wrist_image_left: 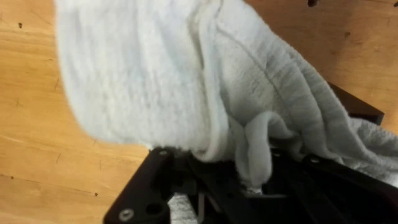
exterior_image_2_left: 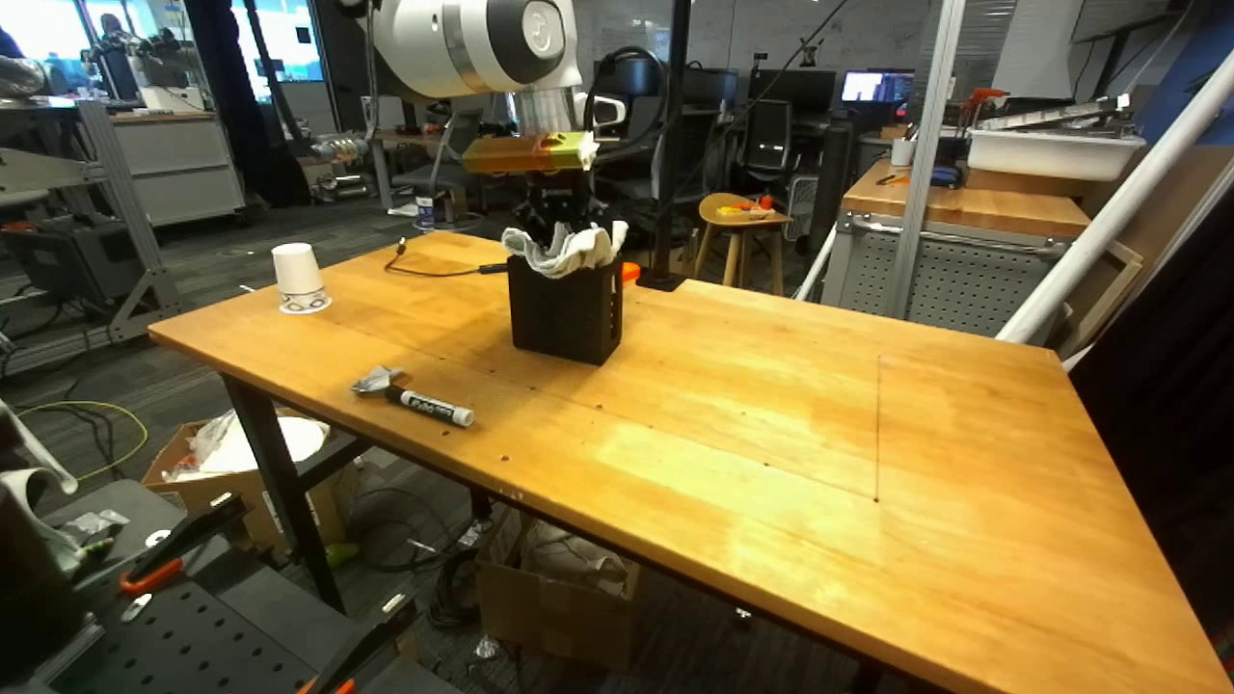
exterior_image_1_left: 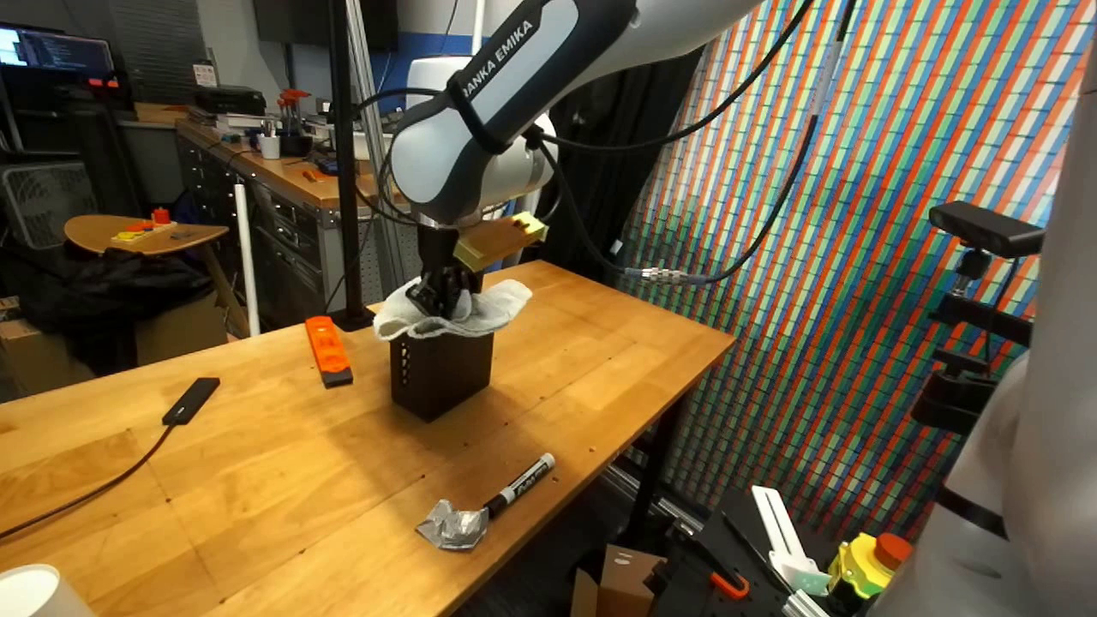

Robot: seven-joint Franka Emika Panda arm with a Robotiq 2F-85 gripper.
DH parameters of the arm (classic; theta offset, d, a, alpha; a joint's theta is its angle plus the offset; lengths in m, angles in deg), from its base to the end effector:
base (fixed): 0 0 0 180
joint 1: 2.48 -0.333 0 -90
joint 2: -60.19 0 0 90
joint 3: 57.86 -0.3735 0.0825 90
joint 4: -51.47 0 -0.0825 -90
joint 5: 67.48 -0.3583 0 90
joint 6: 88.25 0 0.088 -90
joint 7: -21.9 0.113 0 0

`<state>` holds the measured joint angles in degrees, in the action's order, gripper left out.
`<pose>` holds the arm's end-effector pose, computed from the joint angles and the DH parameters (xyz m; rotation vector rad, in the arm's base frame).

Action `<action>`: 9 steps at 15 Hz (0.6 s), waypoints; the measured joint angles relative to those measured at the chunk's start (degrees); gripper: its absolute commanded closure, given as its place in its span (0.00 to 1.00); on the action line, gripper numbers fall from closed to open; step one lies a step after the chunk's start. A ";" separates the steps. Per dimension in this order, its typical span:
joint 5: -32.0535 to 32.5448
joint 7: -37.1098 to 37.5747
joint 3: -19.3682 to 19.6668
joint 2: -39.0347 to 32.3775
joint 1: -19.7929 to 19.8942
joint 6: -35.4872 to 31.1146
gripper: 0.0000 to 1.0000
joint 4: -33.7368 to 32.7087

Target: Put the cloth in the black box

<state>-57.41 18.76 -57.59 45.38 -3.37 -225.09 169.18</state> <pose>0.5915 0.0043 0.3858 2.9984 0.2852 0.1091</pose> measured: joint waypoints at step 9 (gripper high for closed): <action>-6.16 -6.74 -1.11 -6.72 0.71 9.74 0.97 -5.95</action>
<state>-63.57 12.02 -58.70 38.65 -2.66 -215.35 163.23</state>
